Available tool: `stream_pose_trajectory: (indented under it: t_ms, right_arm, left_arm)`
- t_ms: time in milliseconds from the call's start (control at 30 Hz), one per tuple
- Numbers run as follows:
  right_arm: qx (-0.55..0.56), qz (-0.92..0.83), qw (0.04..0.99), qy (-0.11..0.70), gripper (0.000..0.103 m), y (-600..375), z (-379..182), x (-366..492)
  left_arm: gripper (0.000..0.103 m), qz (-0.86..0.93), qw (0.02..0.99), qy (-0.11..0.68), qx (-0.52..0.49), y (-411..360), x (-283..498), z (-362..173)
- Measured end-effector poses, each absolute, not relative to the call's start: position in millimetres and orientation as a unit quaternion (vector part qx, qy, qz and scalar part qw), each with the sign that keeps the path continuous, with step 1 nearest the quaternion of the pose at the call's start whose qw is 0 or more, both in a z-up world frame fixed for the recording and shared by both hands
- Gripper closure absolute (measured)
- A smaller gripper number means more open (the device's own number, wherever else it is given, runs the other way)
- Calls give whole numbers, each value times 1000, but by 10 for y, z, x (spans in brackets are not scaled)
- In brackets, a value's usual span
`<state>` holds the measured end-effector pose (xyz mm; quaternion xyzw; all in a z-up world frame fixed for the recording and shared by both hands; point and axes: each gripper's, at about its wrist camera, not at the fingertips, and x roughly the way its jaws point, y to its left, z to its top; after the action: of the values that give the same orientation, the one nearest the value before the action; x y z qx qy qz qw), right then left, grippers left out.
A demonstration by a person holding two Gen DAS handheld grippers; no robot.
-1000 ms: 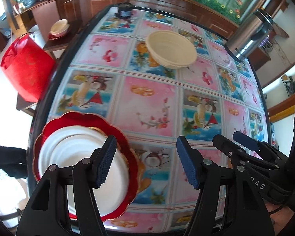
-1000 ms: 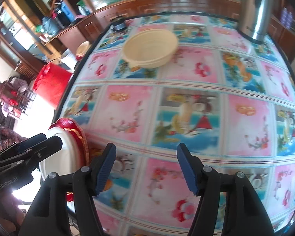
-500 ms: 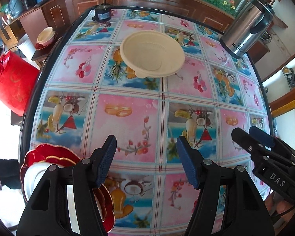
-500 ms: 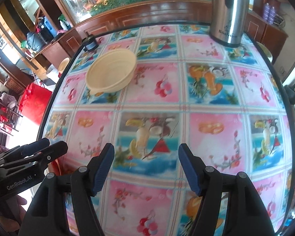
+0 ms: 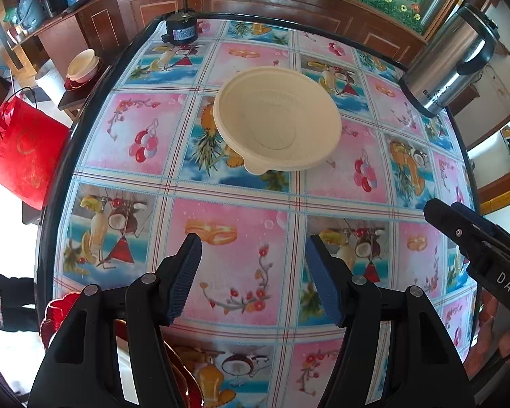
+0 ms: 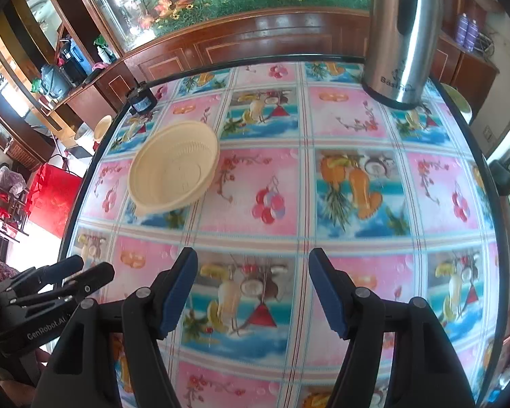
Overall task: Organize plates and bowls
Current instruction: 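Move both grippers to the beige tabbed bowl on the tablecloth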
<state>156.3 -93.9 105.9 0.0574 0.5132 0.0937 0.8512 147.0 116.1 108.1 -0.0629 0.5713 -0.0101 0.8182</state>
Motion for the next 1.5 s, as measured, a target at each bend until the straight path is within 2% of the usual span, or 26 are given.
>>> stream_pose_trajectory:
  t_ms: [633,1500]
  right_arm:
    - [36,129,846,516,35,-619,963,2163]
    - [19,134,836,532,37,-424,744,2585]
  left_arm:
    - [39,9,806,582,-109,1479,2157,925]
    - [39,21,797,593,-115,1567,2512,582]
